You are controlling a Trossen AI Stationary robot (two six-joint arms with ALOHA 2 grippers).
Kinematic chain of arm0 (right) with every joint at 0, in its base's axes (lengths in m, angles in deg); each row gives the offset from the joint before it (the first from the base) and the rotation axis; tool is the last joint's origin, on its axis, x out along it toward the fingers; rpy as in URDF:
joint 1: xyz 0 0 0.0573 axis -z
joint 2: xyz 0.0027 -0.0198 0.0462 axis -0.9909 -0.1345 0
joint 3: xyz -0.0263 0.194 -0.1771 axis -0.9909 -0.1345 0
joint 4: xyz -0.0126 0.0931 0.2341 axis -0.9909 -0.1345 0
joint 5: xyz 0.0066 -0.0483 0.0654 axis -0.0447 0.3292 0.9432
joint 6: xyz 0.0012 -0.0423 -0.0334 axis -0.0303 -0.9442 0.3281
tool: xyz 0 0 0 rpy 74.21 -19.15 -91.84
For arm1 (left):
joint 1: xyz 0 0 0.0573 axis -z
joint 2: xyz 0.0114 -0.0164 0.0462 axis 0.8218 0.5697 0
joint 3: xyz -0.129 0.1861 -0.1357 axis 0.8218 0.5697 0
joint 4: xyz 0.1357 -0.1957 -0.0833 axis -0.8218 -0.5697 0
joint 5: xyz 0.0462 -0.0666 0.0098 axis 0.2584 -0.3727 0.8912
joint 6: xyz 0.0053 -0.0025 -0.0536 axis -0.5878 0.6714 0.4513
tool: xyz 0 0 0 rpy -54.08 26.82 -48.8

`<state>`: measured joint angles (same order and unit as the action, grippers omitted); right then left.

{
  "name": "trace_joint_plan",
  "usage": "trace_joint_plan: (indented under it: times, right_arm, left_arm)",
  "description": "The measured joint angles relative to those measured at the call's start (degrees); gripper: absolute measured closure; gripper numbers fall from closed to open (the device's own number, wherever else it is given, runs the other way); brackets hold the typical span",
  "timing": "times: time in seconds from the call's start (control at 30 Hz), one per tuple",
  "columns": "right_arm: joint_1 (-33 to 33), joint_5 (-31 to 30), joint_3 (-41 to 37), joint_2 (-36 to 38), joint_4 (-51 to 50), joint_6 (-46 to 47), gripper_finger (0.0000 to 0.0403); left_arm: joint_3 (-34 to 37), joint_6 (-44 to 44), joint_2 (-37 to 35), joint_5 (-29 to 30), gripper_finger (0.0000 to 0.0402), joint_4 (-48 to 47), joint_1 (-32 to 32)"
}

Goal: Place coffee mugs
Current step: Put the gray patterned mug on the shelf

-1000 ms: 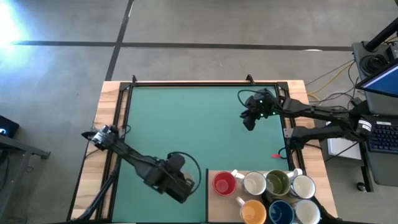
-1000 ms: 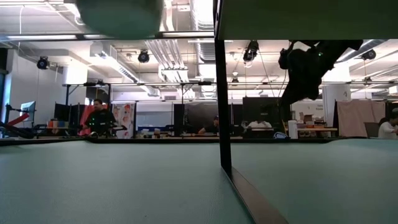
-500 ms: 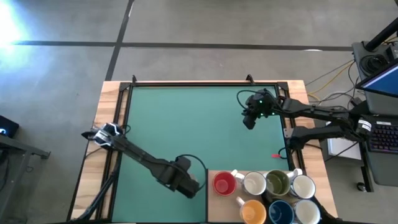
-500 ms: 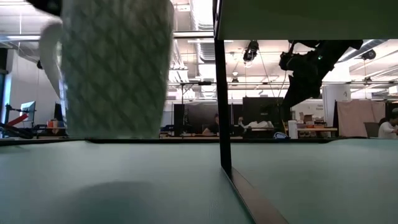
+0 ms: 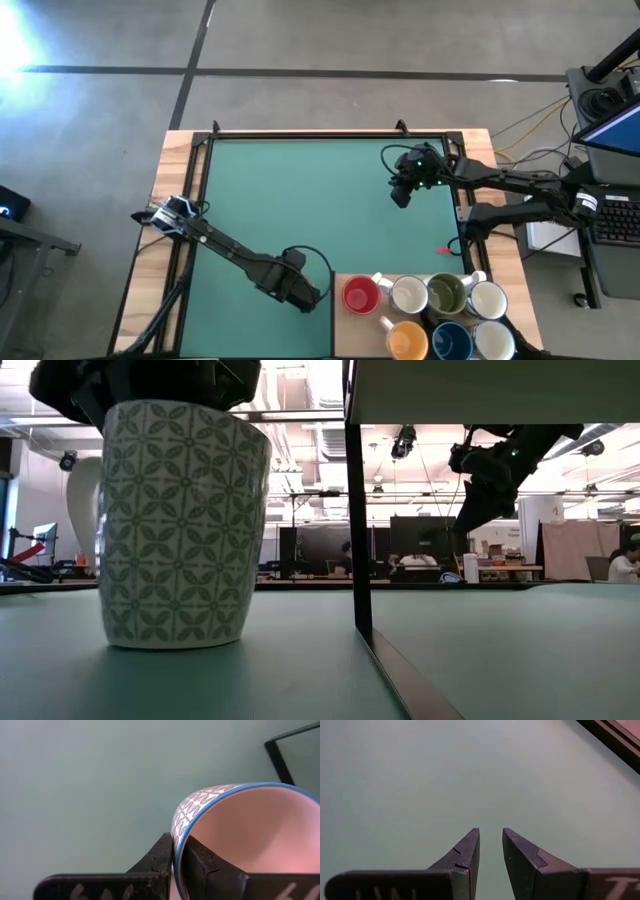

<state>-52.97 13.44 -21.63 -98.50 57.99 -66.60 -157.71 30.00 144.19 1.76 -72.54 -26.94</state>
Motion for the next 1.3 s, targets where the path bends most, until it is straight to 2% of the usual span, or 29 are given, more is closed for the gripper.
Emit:
trace_joint_plan:
  times: [0.2, 0.53, 0.7, 0.93, 1.1, 1.3]
  right_arm:
    - [0.00, 0.00, 0.00, 0.02, 0.02, 0.00, 0.0330]
    - [0.00, 0.00, 0.00, 0.02, 0.01, 0.00, 0.0330]
    - [0.00, 0.00, 0.00, 0.02, 0.01, 0.00, 0.0330]
    - [0.00, 0.00, 0.00, 0.02, 0.02, 0.00, 0.0330]
    - [0.00, 0.00, 0.02, 0.02, 0.01, 0.00, 0.0330]
    - [0.00, -0.01, 0.02, 0.02, 0.01, 0.00, 0.0330]
  left_arm:
    - [0.48, -1.02, 0.00, 0.17, 0.0381, 0.04, 0.01]
    - [-2.94, -9.99, -0.27, 0.20, 0.0319, -1.53, 0.02]
    - [-6.79, -21.01, -0.63, 1.85, 0.0298, -5.14, 1.82]
    - [-9.77, -35.37, -0.90, 2.40, 0.0289, -15.81, 3.96]
    - [-9.35, -47.79, -1.66, 4.57, 0.0289, -14.93, 6.79]
    - [-8.70, -48.86, -2.03, 10.85, 0.0289, -13.29, 9.15]
